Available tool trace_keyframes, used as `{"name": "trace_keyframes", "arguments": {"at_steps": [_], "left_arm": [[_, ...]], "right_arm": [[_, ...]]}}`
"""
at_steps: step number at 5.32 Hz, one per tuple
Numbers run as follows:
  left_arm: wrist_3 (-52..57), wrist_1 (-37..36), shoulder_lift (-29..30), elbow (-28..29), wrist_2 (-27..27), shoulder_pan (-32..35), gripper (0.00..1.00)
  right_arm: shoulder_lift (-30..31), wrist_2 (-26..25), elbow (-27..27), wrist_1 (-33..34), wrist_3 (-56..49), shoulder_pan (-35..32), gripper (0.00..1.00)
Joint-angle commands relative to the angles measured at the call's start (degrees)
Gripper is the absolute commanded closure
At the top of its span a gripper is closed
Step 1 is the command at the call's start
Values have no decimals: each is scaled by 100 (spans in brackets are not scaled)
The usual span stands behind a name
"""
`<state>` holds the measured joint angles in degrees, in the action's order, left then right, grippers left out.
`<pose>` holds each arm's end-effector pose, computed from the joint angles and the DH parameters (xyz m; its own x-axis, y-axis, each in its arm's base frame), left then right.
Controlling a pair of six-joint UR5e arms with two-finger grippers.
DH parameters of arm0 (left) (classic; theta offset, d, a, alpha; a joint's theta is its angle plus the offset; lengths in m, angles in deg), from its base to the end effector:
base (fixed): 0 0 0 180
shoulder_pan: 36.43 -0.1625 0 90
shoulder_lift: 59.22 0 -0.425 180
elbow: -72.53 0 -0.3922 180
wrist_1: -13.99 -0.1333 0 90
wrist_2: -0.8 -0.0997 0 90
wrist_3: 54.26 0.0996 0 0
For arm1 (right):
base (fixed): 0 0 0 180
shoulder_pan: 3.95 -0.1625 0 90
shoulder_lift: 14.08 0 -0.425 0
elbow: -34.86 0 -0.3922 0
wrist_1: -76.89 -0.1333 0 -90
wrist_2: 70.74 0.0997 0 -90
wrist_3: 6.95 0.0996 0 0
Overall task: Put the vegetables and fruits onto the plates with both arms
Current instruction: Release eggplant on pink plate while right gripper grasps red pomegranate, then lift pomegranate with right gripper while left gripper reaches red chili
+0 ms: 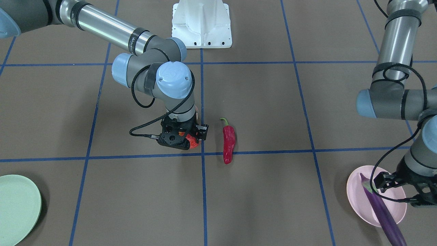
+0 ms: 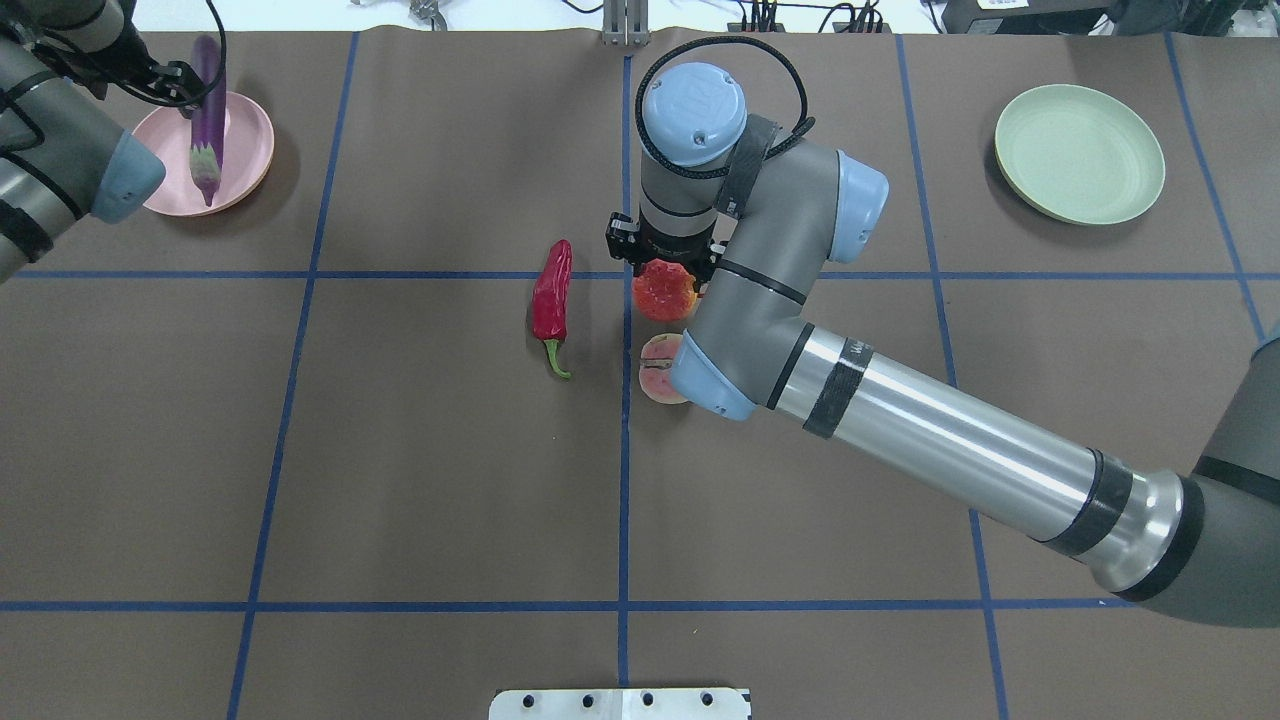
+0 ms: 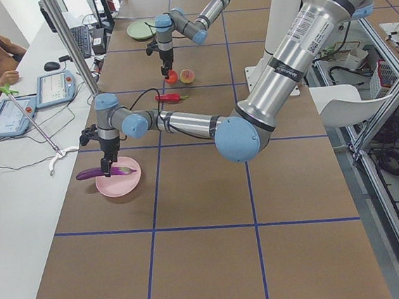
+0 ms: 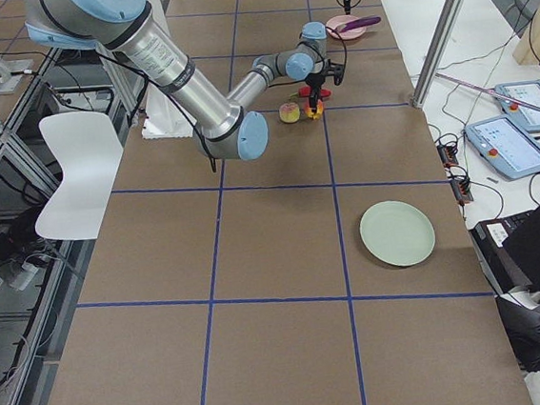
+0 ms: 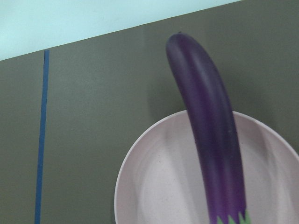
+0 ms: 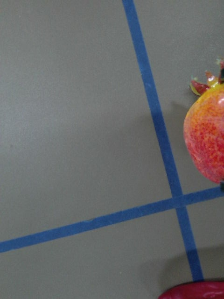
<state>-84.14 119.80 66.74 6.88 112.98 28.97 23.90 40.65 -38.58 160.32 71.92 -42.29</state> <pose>0.2313 -0.7351 0.4635 0.8514 0.0692 -0.5200 0.0630 0.9706 0.2323 -0.5599 -0.5665 0.1986 0.6462 0.2819 0.7092 -0.2663 0.9542 -0.1366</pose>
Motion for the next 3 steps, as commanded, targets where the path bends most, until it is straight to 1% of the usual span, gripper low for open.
{"name": "trace_keyframes", "arguments": {"at_steps": [1,2,3], "left_arm": [[-985,-364,279,-751,1447,-70,0],[-1881,-637,481,-1218,1447,-828,0],[-2960,-640,970,-1179,1264,-1531,0]], "right_arm": [[43,102,-371,277,120,-488,100],[296,207,-695,427,-37,-813,100],[655,321,-1037,463,-656,-1199,100]]}}
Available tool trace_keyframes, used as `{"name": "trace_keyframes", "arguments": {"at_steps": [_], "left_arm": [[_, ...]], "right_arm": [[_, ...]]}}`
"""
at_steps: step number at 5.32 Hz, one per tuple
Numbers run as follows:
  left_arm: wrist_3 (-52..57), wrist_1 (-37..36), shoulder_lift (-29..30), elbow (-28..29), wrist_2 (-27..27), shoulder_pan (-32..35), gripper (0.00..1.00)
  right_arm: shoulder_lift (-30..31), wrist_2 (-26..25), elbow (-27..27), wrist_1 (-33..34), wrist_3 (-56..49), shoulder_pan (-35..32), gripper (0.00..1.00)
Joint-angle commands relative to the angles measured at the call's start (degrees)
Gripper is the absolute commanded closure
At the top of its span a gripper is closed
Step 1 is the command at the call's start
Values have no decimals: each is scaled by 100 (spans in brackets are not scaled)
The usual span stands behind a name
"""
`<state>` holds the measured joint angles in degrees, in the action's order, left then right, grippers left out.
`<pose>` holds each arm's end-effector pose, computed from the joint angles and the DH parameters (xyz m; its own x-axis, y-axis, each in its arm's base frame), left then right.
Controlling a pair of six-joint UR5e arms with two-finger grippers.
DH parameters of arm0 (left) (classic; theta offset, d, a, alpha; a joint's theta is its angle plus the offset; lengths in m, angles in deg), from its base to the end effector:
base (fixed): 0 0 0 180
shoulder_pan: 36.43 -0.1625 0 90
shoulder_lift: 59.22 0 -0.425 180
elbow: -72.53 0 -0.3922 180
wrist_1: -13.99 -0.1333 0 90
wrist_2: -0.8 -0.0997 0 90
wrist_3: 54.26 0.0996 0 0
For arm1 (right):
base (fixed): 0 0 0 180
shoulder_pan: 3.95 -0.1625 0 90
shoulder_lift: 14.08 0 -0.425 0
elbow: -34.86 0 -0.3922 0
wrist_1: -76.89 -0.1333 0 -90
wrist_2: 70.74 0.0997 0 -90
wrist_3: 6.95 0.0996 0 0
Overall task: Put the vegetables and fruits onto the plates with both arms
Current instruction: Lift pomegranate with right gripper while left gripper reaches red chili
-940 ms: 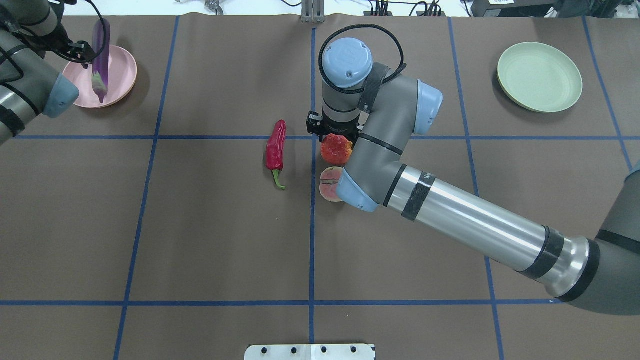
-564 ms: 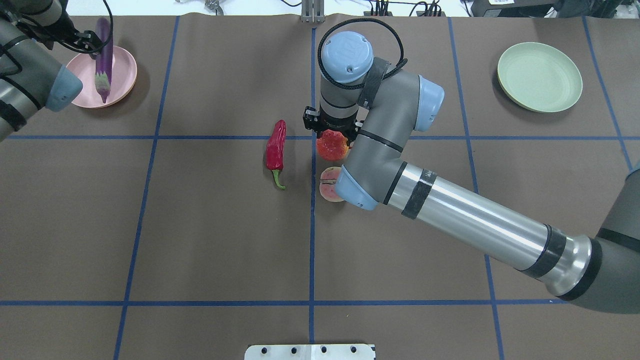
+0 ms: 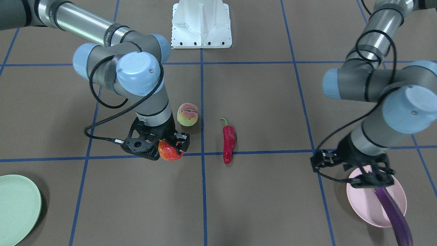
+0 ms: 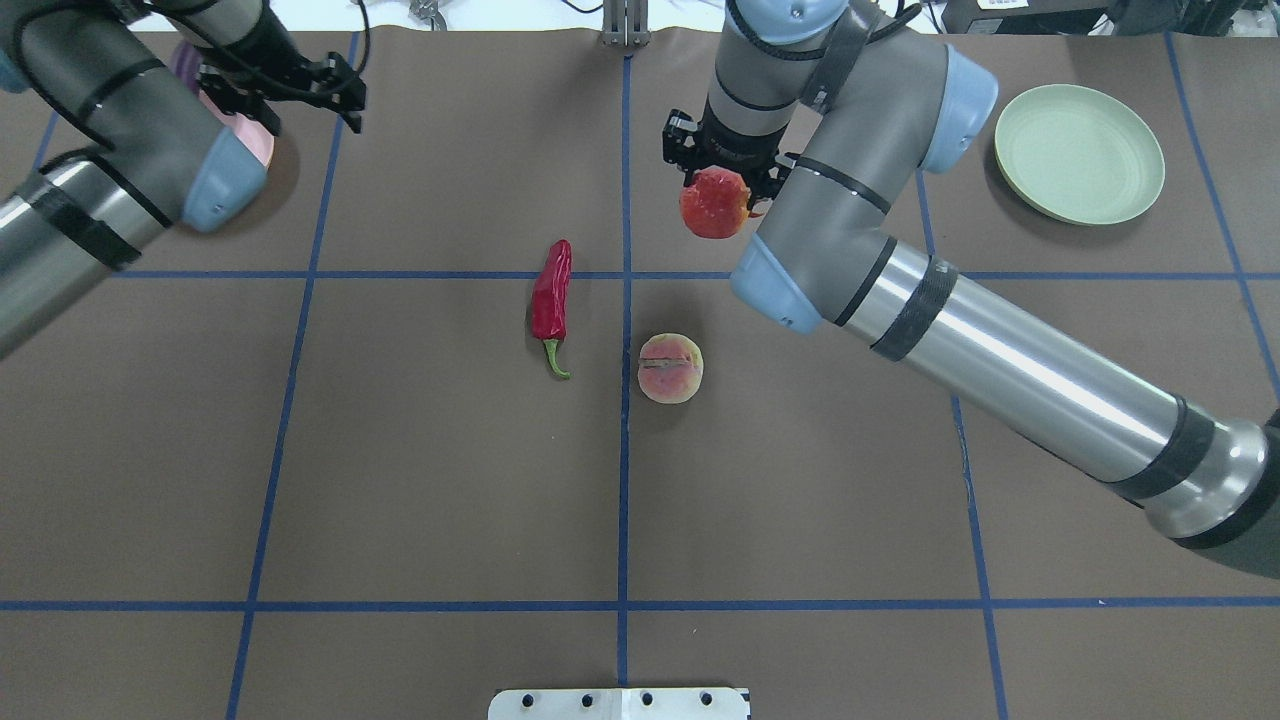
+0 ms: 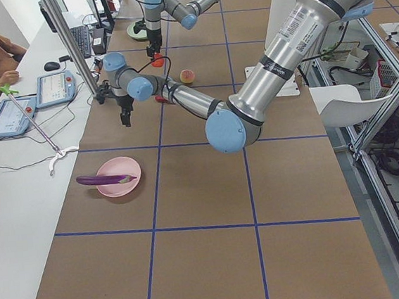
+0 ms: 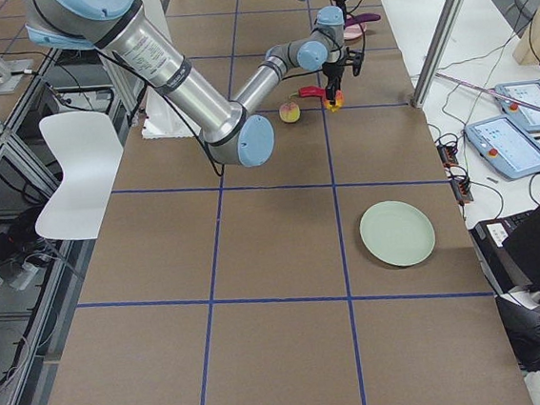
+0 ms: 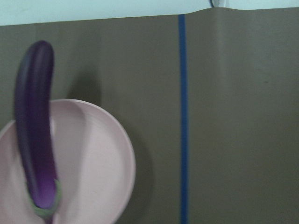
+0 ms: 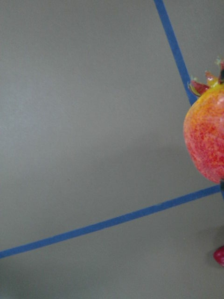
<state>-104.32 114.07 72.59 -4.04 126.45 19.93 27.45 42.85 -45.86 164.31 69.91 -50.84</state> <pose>0.3566 -0.6718 0.2942 0.6380 -0.0171 -0.7699 0.0862 0.9950 0.0494 -0.4493 -0.6167 0.1981 0.6070 0.3436 0.7166 -0.3582 0.9232 -0.1392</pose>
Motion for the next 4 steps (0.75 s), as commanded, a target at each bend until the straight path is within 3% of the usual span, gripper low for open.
{"name": "trace_keyframes", "arguments": {"at_steps": [1,4], "left_arm": [[-1266,-42,624,-16,-545,-1156,0],[-1357,622,1049,1000,-945,-1636,0]], "right_arm": [[547,294,-339,65,-1070,-704,100],[1128,455,-296,65,-2820,-1471,100]]}}
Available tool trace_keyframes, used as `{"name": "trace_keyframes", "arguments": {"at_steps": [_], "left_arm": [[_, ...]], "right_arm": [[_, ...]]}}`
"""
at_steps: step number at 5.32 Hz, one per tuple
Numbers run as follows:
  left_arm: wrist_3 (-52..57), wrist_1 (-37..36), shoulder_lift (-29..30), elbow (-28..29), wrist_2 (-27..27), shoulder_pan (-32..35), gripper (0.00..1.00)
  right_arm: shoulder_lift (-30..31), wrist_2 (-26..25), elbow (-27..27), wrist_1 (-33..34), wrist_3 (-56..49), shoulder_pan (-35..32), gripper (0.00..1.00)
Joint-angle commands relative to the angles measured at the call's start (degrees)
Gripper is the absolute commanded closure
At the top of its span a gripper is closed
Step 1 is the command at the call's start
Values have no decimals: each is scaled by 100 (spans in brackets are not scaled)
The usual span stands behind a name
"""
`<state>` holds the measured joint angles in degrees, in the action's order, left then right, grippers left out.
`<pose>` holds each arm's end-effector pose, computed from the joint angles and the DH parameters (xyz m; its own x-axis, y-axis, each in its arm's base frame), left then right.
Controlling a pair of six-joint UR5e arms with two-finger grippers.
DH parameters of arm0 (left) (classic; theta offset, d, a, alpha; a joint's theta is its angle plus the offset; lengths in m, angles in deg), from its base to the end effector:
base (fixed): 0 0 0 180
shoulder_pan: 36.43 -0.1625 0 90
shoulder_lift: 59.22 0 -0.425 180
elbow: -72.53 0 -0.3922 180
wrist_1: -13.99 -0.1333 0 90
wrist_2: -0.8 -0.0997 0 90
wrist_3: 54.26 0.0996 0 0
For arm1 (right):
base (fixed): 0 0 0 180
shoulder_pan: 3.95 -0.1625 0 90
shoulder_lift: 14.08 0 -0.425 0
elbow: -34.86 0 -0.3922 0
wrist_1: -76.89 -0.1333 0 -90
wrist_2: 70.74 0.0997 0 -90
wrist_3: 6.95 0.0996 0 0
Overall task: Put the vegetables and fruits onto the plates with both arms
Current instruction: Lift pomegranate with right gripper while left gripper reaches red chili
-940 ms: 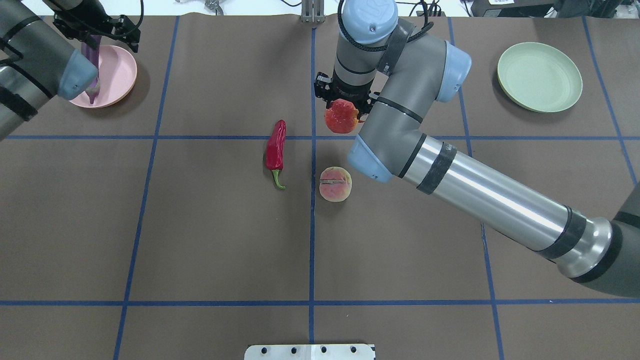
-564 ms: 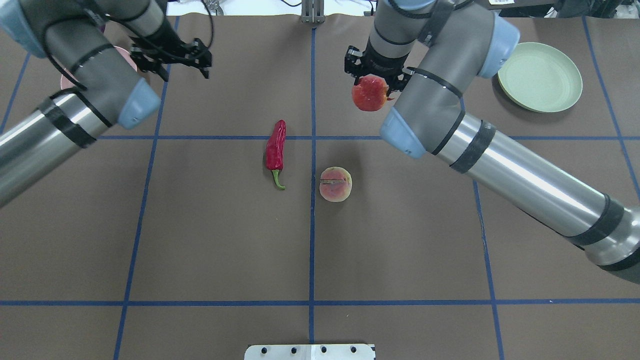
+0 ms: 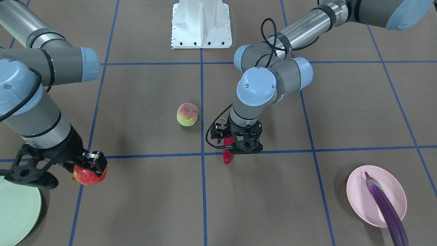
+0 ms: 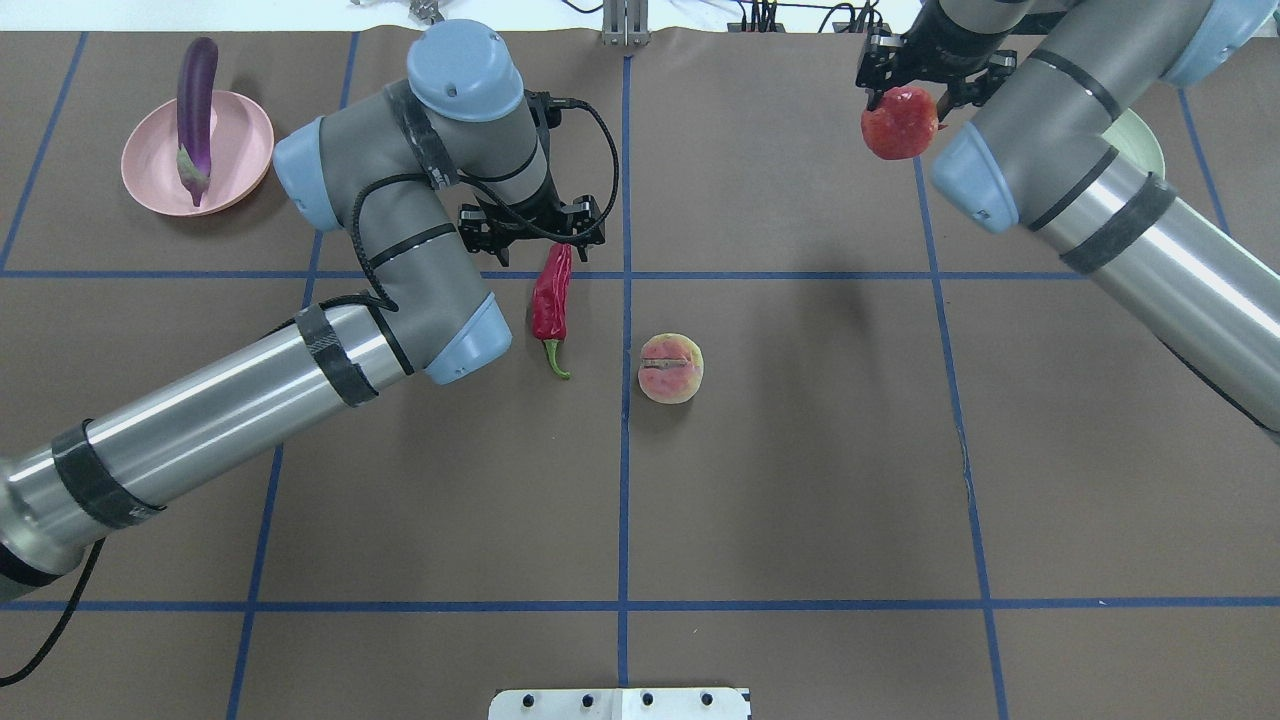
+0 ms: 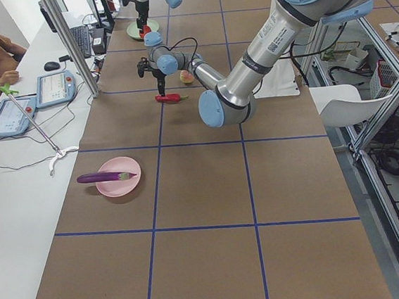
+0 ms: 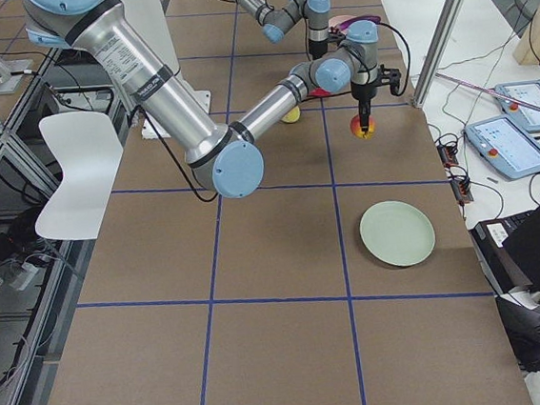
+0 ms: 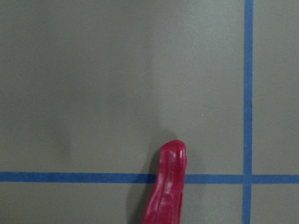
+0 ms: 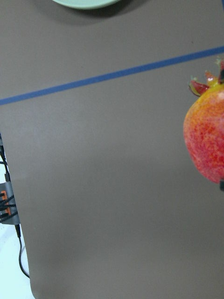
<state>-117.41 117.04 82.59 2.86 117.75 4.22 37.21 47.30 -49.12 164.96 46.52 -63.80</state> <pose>0.5509 -0.5892 0.2138 0.6359 -0.0154 -0.7716 0.0587 0.9979 0.0285 -0.2908 -0.6728 0.2980 0.7066 0.1705 0.6868 -0.2595 0.9654 0.0273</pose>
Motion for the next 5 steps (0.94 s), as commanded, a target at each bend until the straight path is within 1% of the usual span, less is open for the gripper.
{"name": "trace_keyframes", "arguments": {"at_steps": [1,2,3,4,5], "left_arm": [[-66,539,49,514,-76,-75,1],[-66,532,49,533,-146,-170,2],[-66,532,49,533,-146,-232,11],[-75,524,49,533,-146,-285,33],[-83,489,49,533,-146,-286,68]], "right_arm": [[354,0,57,-61,-731,-307,100],[425,-8,101,-62,-1125,-404,100],[461,0,214,-70,-1277,-466,100],[505,0,285,-79,-1339,-484,100],[557,0,364,-88,-1592,-536,100]]}}
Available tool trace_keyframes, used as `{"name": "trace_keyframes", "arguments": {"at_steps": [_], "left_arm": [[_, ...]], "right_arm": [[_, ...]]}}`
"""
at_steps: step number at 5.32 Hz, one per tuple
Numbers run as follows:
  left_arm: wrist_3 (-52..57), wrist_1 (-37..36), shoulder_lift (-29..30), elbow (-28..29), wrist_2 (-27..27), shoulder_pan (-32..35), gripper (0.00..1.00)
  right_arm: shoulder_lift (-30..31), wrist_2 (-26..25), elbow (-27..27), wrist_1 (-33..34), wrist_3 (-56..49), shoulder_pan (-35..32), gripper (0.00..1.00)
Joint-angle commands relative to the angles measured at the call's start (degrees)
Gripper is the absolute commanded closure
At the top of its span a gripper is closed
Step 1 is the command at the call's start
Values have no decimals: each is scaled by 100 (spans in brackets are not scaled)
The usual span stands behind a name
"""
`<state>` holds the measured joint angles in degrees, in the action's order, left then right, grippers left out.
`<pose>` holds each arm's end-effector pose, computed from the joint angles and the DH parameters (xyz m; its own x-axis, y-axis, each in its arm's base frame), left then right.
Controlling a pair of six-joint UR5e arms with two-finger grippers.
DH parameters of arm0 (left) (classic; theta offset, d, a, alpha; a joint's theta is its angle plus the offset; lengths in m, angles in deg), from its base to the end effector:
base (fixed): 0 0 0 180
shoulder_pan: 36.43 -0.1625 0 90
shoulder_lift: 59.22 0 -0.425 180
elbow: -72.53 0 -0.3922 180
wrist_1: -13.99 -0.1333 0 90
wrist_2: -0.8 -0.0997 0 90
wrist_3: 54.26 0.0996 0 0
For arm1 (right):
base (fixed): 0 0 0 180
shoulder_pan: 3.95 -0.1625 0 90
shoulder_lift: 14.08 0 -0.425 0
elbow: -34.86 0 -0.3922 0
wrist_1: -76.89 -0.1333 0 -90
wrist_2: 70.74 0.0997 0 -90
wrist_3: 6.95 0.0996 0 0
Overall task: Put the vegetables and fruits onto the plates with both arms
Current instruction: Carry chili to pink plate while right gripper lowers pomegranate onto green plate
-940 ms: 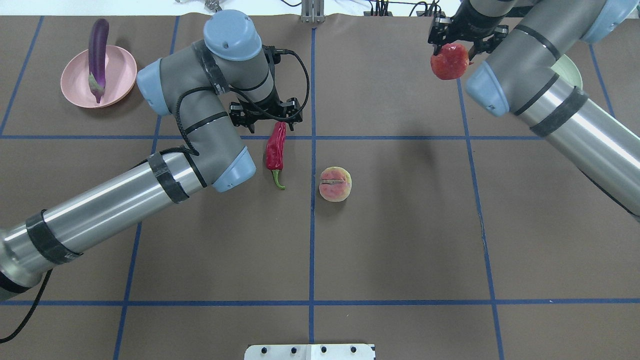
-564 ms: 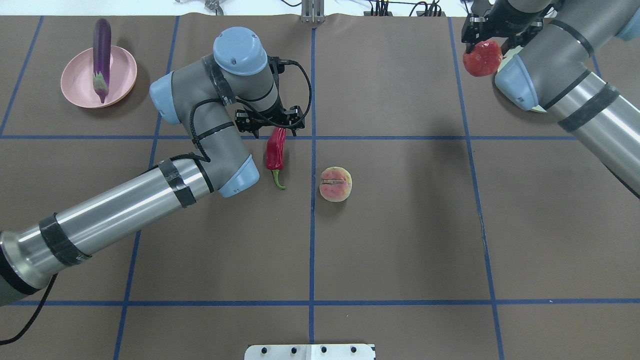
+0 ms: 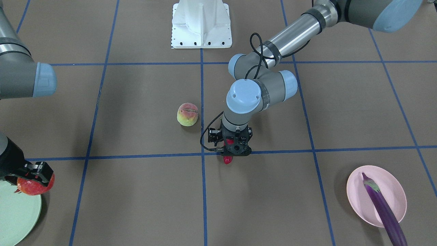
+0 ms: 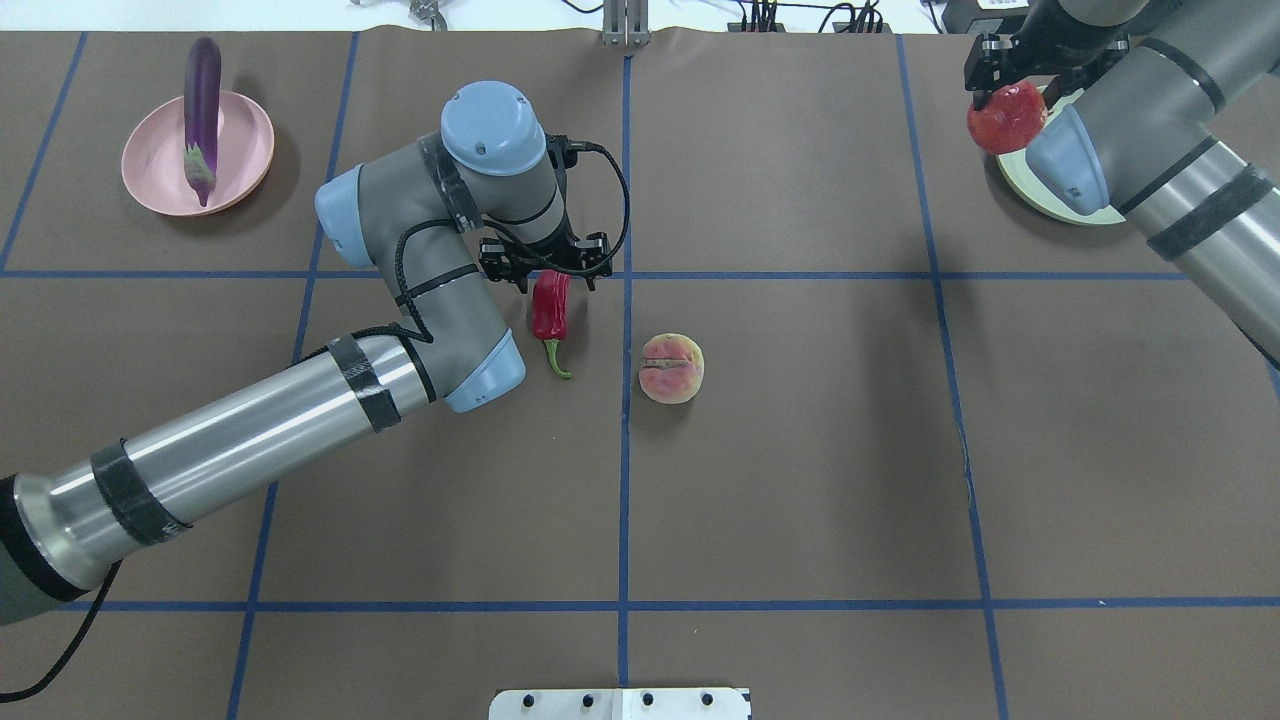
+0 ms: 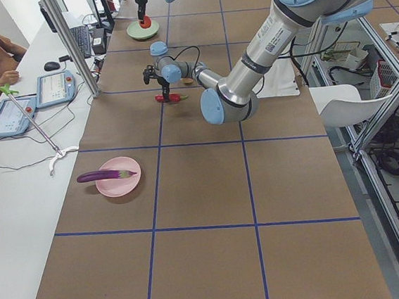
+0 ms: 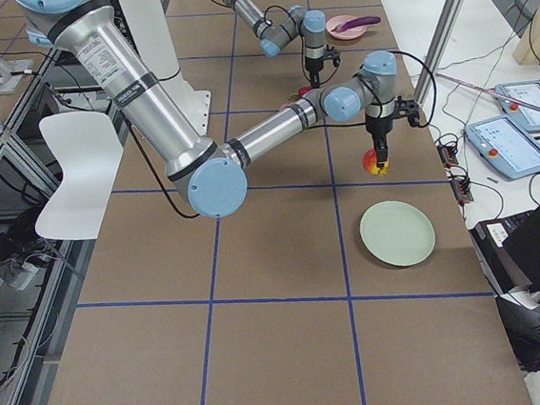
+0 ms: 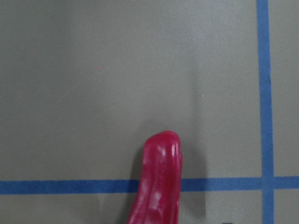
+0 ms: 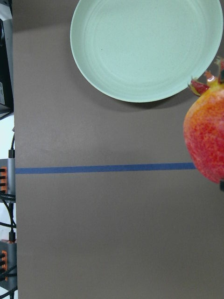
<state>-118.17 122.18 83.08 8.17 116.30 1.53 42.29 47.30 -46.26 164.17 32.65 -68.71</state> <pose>0.5916 -0.5762 0.2398 0.6409 0.0034 -0.7676 0.0378 0.9986 0.0360 -0.2290 -0.6886 0.3842 0.7851 0.0704 0.6154 -0.1584 0.9833 0.0896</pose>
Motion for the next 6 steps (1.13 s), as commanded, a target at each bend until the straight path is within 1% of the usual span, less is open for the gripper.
{"name": "trace_keyframes", "arguments": {"at_steps": [1,2,3,4,5,6], "left_arm": [[-8,-52,0,-15,-1,-7,89],[-8,-69,0,-103,43,80,100],[44,-270,0,-164,208,429,100],[306,-620,9,-278,610,945,100],[1196,-1171,9,-297,771,1473,100],[2153,-1629,0,-297,816,2000,100]], "right_arm": [[50,-8,227,-9,-416,-116,100],[68,-8,515,-339,-540,-203,100],[129,-8,1005,-934,-689,-291,100],[138,-26,1306,-1175,-856,-327,100],[173,-130,1501,-1204,-927,-319,100],[173,-427,1616,-1204,-937,-232,100]]}}
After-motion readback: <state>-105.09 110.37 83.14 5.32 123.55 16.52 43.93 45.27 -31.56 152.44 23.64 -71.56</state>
